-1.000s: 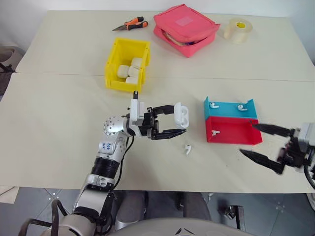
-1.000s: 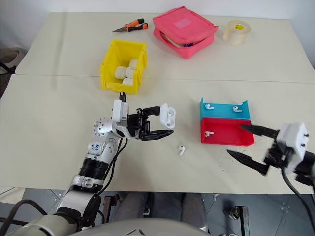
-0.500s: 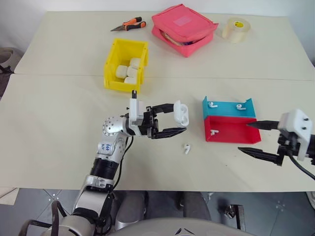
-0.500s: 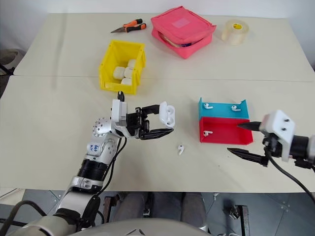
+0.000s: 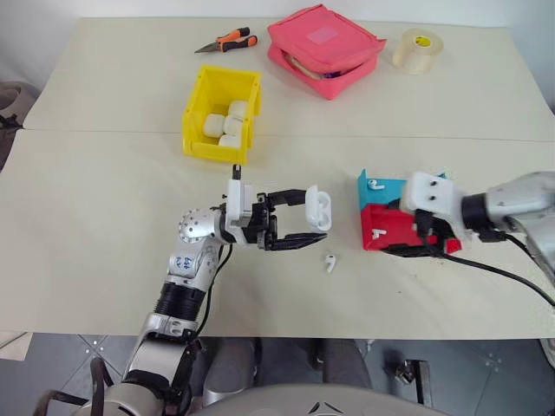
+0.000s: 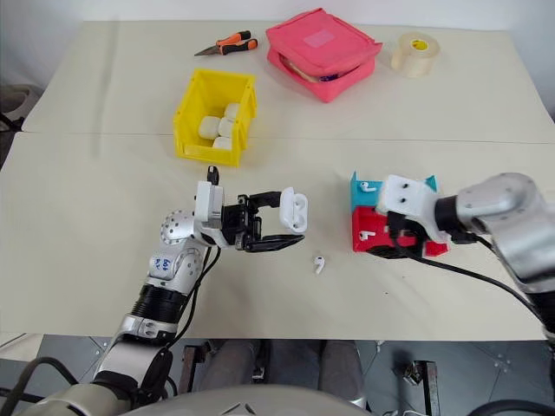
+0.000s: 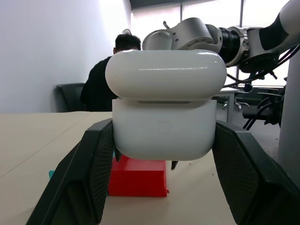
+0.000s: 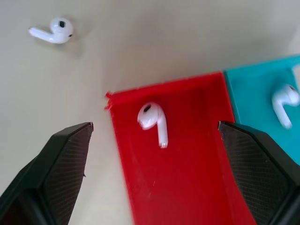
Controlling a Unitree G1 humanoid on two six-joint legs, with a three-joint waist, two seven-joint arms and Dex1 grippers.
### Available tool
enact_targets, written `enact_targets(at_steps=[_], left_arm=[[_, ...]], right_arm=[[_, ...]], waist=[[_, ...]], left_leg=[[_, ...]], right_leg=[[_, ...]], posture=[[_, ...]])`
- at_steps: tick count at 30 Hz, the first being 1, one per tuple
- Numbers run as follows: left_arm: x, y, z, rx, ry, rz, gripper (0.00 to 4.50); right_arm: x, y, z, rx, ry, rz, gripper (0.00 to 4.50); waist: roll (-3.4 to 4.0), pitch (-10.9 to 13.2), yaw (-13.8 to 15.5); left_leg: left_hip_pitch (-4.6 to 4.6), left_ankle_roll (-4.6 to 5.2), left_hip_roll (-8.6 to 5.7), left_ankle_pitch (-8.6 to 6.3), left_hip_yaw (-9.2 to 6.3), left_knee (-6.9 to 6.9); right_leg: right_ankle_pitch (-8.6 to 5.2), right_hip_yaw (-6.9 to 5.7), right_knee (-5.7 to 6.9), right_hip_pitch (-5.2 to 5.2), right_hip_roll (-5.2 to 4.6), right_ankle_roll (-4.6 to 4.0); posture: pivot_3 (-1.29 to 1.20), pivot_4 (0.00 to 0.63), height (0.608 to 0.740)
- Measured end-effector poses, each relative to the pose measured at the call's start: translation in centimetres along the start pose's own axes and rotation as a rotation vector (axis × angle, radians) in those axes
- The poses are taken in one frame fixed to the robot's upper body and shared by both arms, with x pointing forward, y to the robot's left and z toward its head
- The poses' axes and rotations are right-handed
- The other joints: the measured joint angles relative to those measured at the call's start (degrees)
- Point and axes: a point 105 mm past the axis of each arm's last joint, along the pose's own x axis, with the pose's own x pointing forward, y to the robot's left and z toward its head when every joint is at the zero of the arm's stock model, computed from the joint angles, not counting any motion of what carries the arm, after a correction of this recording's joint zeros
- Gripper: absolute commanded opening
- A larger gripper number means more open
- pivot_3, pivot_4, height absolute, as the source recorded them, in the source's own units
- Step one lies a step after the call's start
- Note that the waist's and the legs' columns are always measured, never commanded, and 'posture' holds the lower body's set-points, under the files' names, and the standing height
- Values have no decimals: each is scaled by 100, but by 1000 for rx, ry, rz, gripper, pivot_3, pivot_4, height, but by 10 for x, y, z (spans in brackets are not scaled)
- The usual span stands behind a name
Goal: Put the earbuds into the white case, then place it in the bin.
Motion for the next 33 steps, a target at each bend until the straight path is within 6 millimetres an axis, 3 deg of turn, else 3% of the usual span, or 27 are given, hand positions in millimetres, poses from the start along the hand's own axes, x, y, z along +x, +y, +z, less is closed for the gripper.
enact_targets(at_steps=[9,12,17,33], left_arm=[[1,0,0,-2,-3,3,2771],[3,-1,-1,-6,-4,-4,2771],[3,-2,-2,-9,-3,0,2771],[5,-3,1,2,-9,7,2771]], right_arm=[[12,-4,-9,-48,76,26,4449],[12,-8,-8,-65,79,19,3814],[13,-9,-5,-90,83,24,2066],[19,-11,3,-203,123,43,2066]], waist=[[1,0,-15],[1,1,-15],[1,1,-8],[2,1,-12]], left_leg=[[-4,-1,0,0,2,2],[-4,-1,-1,0,3,2],[-4,0,-2,0,2,2],[-4,-1,-2,0,2,2]], right_leg=[[0,-1,1,-2,1,1],[0,-1,2,-2,1,1],[1,-1,1,-2,0,1],[1,-1,2,-3,1,1]], posture=[[0,150,740],[0,150,740],[0,150,740],[0,150,740]])
